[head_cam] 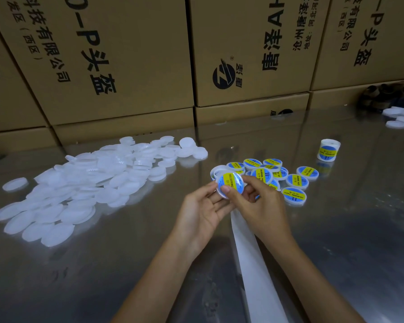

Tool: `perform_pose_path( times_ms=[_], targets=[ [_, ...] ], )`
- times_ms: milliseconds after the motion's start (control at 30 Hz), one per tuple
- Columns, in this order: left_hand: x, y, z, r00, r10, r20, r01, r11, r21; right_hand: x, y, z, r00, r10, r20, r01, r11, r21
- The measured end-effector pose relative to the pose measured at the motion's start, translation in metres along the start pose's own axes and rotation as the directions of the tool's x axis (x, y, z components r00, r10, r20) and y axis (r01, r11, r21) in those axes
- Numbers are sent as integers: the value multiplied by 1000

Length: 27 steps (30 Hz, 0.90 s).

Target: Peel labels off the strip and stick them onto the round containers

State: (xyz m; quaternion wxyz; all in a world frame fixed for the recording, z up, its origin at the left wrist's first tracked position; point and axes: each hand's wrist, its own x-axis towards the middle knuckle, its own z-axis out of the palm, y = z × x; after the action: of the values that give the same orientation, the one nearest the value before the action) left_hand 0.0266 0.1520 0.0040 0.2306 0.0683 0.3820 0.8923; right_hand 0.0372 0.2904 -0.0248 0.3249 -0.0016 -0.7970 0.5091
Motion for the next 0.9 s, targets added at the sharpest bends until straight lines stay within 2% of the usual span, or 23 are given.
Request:
perform_pose_path(
  times_ms=[100,167,300,400,467,567,700,900],
  targets=[
    [2,-1,-1,999,31,-13,-30,998,58,0,1,0,999,-40,-2,40,999,21],
    [2,-1,-2,997,78,-12,-75,984,162,-1,2,0,999,-52,4,52,998,35],
    [-1,-5,-5,974,225,5,-198,845,496,-2,2,-3,997,-76,-3,76,995,58],
    [-1,-3,-5,947,320,12,-265,761,592,-1,3,-3,998,-57,6,57,998,40],
    [-2,1,-5,942,334,21,-280,753,595,-1,1,-3,1000,-11,19,10,998,63],
    [-4,3,-6,933,355,-53,-265,782,564,-1,-3,-3,999,-4,44,-1,994,106],
    [-3,2,-7,926,356,-125,-260,842,472,-5,-11,1,985,-37,170,12,989,145],
    [-4,-2,-5,913,363,-188,-260,871,418,-3,-7,4,988,-56,141,33,987,159]
  ],
)
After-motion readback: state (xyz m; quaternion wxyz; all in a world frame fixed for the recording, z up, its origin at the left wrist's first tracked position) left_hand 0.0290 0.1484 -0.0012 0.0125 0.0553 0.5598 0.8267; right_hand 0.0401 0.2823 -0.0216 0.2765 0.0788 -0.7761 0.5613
